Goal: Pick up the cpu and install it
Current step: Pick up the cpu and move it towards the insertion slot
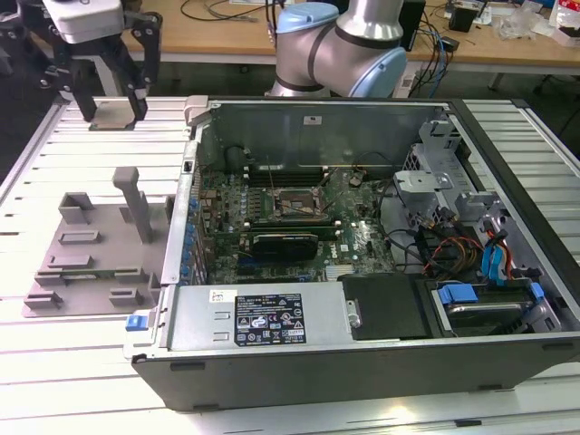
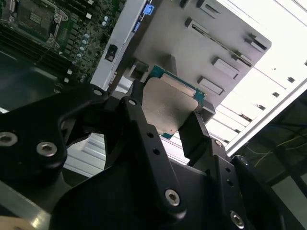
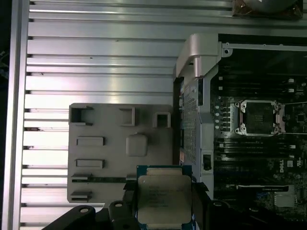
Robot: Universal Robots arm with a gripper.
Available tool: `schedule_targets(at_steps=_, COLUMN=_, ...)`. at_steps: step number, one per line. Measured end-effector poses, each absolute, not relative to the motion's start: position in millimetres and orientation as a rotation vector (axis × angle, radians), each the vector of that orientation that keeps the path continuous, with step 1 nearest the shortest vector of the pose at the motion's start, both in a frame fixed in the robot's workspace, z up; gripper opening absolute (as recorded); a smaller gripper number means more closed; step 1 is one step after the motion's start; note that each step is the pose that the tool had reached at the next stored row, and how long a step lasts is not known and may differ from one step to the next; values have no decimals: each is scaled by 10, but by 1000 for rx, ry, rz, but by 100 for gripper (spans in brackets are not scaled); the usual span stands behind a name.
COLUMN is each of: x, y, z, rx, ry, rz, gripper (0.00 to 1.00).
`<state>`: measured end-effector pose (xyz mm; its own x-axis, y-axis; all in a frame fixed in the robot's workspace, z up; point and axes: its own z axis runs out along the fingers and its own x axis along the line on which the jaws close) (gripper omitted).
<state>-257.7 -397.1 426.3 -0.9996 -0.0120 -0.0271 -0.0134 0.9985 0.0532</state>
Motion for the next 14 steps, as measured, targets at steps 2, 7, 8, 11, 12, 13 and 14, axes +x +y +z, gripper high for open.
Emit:
schedule_targets(at_steps=2, x=-2512, y=-3971, z=4263, rx=-20, ry=3114, rz=83, gripper=54)
schedule_targets(at_steps=7, x=-2411, y=-3971, z=4263, rx=-20, ry=3114, rz=83, gripper=54)
schedule_targets(at_steps=8, x=-2384, y=-3971, z=4263, rx=-20, ry=3114, rz=83, gripper=54)
schedule_targets(at_steps=11, x=-2326, y=-3971, z=4263, rx=-20, ry=3114, rz=83, gripper=54)
schedule_targets(at_steps=12, x=-2295, y=-3971, z=4263, rx=-20, ry=3114, rz=83, gripper=54)
schedule_targets(at_steps=13, x=-2273, y=-3971, z=4263, rx=-20, ry=3114, rz=83, gripper=54)
schedule_targets(at_steps=14, x=-2264, y=-3971, z=4263, rx=-20, ry=3114, rz=83, gripper=54)
